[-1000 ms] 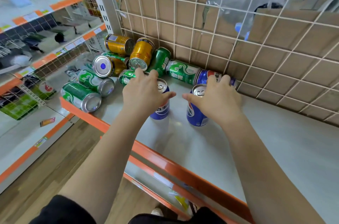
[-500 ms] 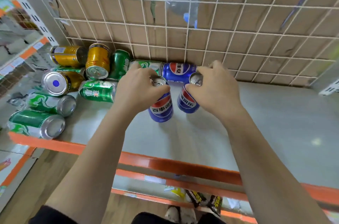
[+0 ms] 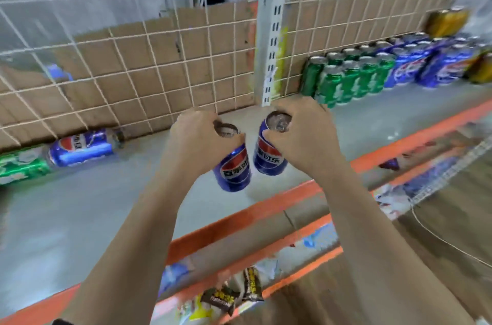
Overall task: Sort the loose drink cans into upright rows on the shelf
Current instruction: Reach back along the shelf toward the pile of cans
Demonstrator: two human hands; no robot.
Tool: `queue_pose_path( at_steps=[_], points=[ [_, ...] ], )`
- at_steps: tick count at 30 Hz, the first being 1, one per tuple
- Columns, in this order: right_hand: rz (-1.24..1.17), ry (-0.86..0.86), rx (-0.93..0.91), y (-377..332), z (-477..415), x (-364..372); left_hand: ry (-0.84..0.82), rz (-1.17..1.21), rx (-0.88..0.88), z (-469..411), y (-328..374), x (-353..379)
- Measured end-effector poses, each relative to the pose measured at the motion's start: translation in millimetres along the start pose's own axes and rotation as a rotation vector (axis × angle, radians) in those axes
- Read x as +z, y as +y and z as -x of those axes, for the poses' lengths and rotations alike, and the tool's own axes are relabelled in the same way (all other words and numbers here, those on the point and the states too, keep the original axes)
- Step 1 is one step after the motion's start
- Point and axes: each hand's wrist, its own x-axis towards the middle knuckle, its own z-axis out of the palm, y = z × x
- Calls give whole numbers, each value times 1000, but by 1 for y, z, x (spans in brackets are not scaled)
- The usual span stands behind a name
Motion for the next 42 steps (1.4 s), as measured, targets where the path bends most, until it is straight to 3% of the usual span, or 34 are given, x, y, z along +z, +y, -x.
queue_pose_path(
  at_steps=[12,20,25,34,42],
  points=[
    [80,-12,155,239,31,-147,-40,137,245,-10,259,129],
    [13,-11,259,349,7,-181,-95,101,449,-53,354,180],
    [54,-75,152,416,-42,-183,-176,0,495,-111,399,218],
    [16,-218,-13,507,-162,-181,-212,-114,369,-211,451,261],
    [50,-350,-169,541,-243,-167,-196,-194,255,-259,465,281]
  ],
)
